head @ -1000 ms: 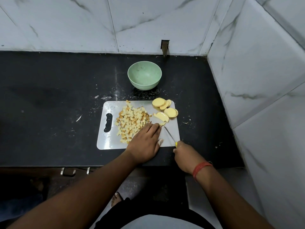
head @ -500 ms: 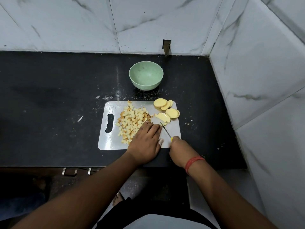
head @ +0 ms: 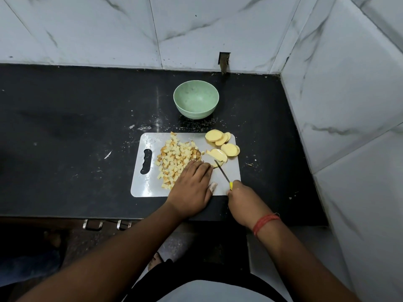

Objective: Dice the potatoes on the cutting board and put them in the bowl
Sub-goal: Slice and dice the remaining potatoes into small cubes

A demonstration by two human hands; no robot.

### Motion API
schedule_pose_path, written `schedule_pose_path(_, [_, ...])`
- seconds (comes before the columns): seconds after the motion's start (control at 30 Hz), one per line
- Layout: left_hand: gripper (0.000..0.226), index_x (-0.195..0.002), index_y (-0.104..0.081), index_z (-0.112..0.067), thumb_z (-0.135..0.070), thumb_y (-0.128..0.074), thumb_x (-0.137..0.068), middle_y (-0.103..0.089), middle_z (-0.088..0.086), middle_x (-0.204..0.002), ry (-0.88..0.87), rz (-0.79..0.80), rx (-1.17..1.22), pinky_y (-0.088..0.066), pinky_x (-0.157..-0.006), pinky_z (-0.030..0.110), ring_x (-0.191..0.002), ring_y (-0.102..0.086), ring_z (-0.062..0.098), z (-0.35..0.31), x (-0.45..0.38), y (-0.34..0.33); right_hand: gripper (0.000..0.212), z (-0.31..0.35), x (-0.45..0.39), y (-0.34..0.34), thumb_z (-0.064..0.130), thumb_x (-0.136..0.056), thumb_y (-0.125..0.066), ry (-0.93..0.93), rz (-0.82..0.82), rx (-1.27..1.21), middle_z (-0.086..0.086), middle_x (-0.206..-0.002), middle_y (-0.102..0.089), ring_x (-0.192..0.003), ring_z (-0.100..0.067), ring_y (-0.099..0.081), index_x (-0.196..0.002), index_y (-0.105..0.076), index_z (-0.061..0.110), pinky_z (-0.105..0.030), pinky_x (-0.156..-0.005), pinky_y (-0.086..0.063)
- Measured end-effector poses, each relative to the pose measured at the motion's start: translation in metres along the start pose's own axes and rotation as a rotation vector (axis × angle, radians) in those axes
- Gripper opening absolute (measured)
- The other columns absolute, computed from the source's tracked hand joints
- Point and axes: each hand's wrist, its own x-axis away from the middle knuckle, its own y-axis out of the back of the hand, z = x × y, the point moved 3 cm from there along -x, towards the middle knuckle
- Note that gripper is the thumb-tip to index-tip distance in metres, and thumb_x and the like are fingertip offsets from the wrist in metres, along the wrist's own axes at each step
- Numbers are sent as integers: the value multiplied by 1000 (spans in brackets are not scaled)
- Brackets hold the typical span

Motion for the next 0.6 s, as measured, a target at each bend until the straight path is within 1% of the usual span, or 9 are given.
schedule_pose_path(0.07, [52,-138,-59,0,-39,-46,-106,-57,14,-137,-1,-5,0,-27,-123,49,-130,-50,33,0,0,-1,13,4,-2,0,13,-100,-42,2,17,24,-9,-102,-59,-79,-22,-48,-111,-45,7,-28,-69,-37])
schedule_pose_path(0.17, [52,-138,-60,-1,-39,-45,-107,-57,14,-138,-2,0,1,-27,-123,49,-130,-51,32,1,0,-2,20,6,-5,-1,11,-99,-42,-30,52,61,-16,-109,-61,-81,-24,-49,-117,-44,5,-30,-70,-38])
schedule_pose_path(0.23, [53,-139,-59,-1,-39,-43,-107,-57,13,-139,3,8,3,-27,-124,49,-131,-50,32,1,0,-2,23,8,-6,-3,12,-100,-42,-52,73,77,-17,-112,-61,-84,-24,-51,-121,-44,4,-30,-70,-39])
schedule_pose_path(0.33, [52,-140,-59,-2,-38,-44,-107,-57,12,-138,0,4,8,-27,-123,49,-130,-50,31,1,0,-1,26,8,-8,-5,13,-100,-43,-90,103,91,-17,-116,-60,-98,-29,-59,-125,-42,4,-30,-72,-40])
schedule_pose_path(0.4, [52,-141,-58,-2,-38,-44,-107,-58,11,-138,3,6,10,-27,-123,49,-129,-50,31,2,-1,-1,29,7,-10,-7,11,-99,-43,-107,118,104,-19,-119,-60,-104,-32,-59,-127,-41,4,-31,-74,-41])
schedule_pose_path(0.5, [53,-142,-58,-3,-39,-43,-107,-58,11,-139,14,16,-3,-27,-123,49,-130,-51,30,2,-1,-1,32,7,-12,-11,6,-95,-42,-109,124,109,-20,-118,-60,-105,-34,-60,-126,-40,3,-34,-77,-44])
schedule_pose_path(0.6, [53,-142,-59,-4,-40,-44,-106,-58,10,-137,19,14,-20,-26,-124,50,-130,-51,30,1,-1,0,29,4,-11,-12,5,-95,-42,-92,126,118,-20,-115,-61,-101,-33,-61,-124,-41,2,-32,-72,-42])
